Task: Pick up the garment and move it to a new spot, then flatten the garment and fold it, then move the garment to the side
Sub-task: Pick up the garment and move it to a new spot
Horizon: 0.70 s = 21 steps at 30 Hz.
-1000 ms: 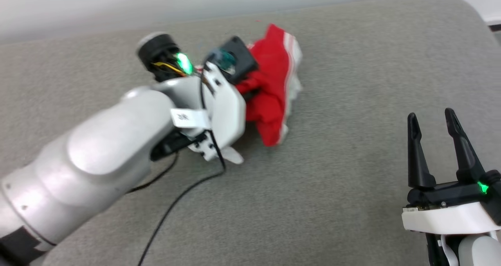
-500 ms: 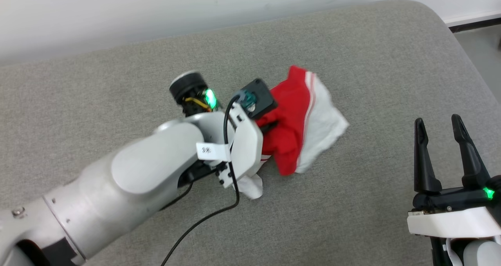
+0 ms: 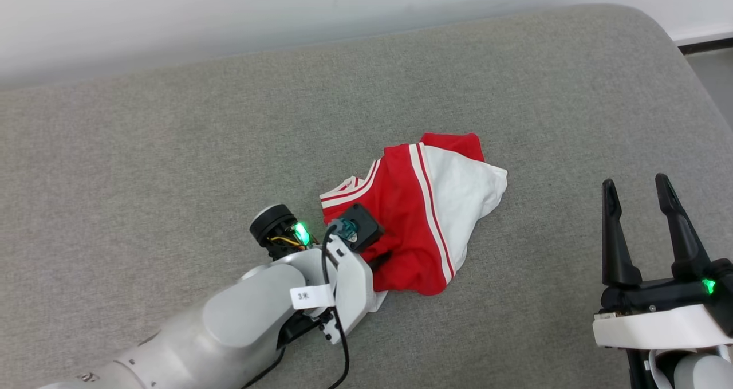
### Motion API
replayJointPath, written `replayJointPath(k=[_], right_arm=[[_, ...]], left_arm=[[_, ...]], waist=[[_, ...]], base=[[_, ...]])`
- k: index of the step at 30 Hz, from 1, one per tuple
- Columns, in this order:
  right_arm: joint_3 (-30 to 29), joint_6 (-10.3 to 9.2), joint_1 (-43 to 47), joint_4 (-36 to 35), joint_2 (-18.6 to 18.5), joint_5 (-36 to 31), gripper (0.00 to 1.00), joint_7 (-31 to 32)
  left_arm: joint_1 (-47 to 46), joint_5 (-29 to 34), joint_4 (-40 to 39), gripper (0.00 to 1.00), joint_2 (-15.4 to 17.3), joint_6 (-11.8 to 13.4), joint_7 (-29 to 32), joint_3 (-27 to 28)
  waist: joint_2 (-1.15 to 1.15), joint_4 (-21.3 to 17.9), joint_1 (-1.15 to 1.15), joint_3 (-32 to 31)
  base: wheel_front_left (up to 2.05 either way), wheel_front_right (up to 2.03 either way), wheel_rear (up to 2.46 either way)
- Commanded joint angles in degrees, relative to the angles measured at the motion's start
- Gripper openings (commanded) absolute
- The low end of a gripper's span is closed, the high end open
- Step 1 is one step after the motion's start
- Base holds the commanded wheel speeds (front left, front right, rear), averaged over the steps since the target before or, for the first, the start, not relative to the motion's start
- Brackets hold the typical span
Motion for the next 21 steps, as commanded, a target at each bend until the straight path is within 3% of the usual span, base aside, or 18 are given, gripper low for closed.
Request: replayJointPath(k=[1,5,11,16,21], right_arm=[[-0.08,-0.04,1.02,0.26,0.03,-0.42,1.00,-0.14],[-0.21,-0.04,1.65,0.74,0.03,-0.50,1.00,-0.14],[0.00,-0.04,3.62,2.18,0.02,-1.16,1.00,-0.14],[-0.21,-0.04,5.20,3.32,0.01,-1.51,1.00,-0.14],[-0.44,-0.04,6.70,4.17,0.02,-1.56,1.00,-0.14]], left_arm=[[0.49,0.57,1.14,1.00,-0.96,0.32,-2.28,0.34],[0.16,2.04,2.91,1.00,-2.55,2.38,-8.08,1.40],[0.96,4.51,3.05,1.00,-4.18,8.99,-18.81,4.73],[3.32,6.58,-0.56,1.00,-2.98,15.68,-21.13,9.20],[9.56,10.63,-9.35,1.00,-0.26,22.26,-21.24,17.53]], waist=[[0.00,0.35,0.00,-0.60],[0.00,0.99,0.00,-1.82],[0.00,2.88,0.00,-5.15],[0.00,4.89,0.00,-7.71],[0.00,7.03,0.00,-9.77]], base=[[0.00,0.00,0.00],[0.00,0.00,0.00],[0.00,0.00,0.00],[0.00,0.00,0.00],[0.00,0.00,0.00]])
